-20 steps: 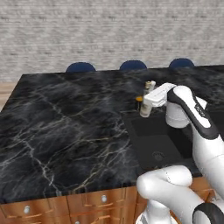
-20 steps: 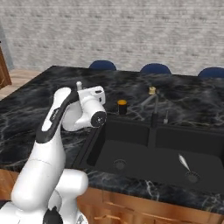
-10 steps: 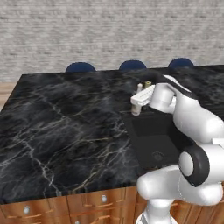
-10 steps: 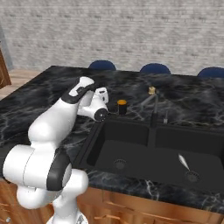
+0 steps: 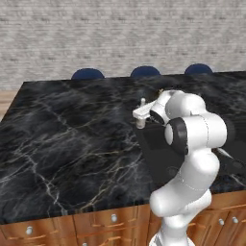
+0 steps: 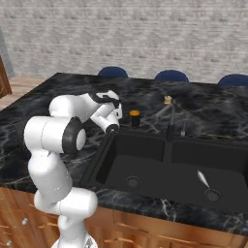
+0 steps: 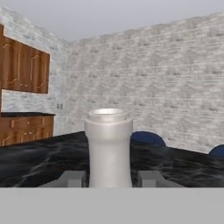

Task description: Open the cabinet directly in front. Then move the liquor and the mug to the dining counter with the candle on it.

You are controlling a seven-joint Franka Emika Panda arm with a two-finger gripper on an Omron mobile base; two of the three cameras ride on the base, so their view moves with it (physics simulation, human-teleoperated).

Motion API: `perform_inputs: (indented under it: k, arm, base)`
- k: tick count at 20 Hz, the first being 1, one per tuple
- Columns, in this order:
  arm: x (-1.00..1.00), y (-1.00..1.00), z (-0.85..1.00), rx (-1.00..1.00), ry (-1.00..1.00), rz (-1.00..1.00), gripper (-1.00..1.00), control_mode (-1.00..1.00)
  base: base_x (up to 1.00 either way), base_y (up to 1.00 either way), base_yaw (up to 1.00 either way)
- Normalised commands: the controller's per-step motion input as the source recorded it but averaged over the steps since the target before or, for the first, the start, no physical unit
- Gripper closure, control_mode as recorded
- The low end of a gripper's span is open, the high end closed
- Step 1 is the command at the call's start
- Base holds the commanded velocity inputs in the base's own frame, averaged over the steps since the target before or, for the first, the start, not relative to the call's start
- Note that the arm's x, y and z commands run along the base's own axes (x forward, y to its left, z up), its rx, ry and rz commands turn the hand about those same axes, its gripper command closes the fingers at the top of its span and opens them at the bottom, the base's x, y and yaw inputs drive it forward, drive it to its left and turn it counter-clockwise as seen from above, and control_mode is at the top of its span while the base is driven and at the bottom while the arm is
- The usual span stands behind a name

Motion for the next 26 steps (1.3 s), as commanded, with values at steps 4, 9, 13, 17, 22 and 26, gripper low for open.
perform_inputs:
  k: [4, 9, 13, 17, 22, 26]
  arm:
    - [1.00, 0.00, -0.39, 0.00, 0.07, -0.03, 1.00, -1.00]
    - [1.00, 0.00, -0.24, 0.00, 0.04, 0.00, 1.00, -1.00]
    - [1.00, 0.00, -0.32, 0.00, 0.00, 0.00, 1.00, -1.00]
    - [1.00, 0.00, -0.37, 0.00, 0.00, 0.00, 1.00, -1.00]
    - [0.72, 0.00, -0.34, 0.00, 0.00, 0.00, -1.00, -1.00]
    - [-0.37, 0.00, 0.00, 0.00, -0.12, 0.00, -1.00, -1.00]
  base:
    - [0.00, 0.00, 0.00]
    - [0.00, 0.00, 0.00]
    - [0.00, 0.00, 0.00]
    - [0.00, 0.00, 0.00]
    - [0.00, 0.00, 0.00]
    - [0.00, 0.00, 0.00]
